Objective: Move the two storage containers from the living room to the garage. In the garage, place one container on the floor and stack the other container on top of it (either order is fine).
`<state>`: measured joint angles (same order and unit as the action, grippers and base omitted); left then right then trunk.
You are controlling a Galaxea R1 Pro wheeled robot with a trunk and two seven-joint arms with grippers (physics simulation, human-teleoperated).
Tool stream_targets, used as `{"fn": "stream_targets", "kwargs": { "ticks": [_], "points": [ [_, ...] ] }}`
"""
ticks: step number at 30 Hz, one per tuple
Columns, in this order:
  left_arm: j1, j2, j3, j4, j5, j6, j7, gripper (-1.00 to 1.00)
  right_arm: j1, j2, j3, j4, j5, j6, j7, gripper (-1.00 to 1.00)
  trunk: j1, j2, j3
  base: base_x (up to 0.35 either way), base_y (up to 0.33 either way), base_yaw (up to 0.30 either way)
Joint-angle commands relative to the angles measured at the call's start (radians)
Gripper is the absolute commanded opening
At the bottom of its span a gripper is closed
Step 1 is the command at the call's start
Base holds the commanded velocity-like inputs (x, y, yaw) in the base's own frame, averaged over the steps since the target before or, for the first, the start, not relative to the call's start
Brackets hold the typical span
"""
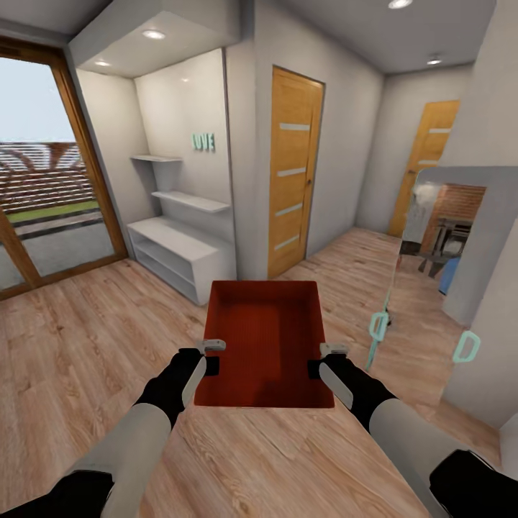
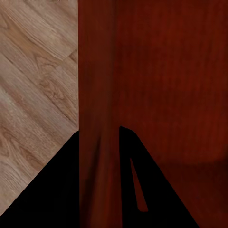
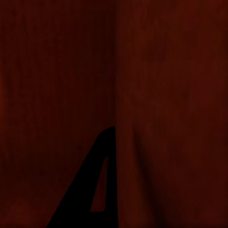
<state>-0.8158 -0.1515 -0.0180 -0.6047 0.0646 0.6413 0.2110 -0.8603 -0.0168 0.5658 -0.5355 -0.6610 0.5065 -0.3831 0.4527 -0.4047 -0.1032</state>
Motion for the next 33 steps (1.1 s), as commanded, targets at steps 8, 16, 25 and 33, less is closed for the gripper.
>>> {"fn": "stream_targets", "kwargs": {
  "ticks": [8,16,25,33],
  "points": [
    [0.0,0.001,0.004,-0.001,-0.036,0.011,0.021,-1.0,-0.002,-0.049,-0.023,-0.003,0.038,-0.086,-0.056,-1.0,0.001,-0.002,-0.002,0.081,0.002,0.0],
    [0.0,0.001,0.004,-0.001,-0.036,0.011,0.021,-1.0,-0.002,-0.049,-0.023,-0.003,0.038,-0.086,-0.056,-1.0,0.001,-0.002,-0.002,0.001,0.0,0.0],
    [0.0,0.001,0.004,-0.001,-0.036,0.011,0.021,-1.0,-0.002,-0.049,-0.023,-0.003,0.038,-0.086,-0.056,-1.0,0.001,-0.002,-0.002,0.0,0.0,0.0],
    [0.0,0.004,-0.003,0.002,0.008,0.001,0.005,-1.0,-0.002,-0.005,-0.004,0.0,0.001,0.016,-0.006,-1.0,0.001,-0.002,-0.002,0.0,0.0,0.0]
  ]
}}
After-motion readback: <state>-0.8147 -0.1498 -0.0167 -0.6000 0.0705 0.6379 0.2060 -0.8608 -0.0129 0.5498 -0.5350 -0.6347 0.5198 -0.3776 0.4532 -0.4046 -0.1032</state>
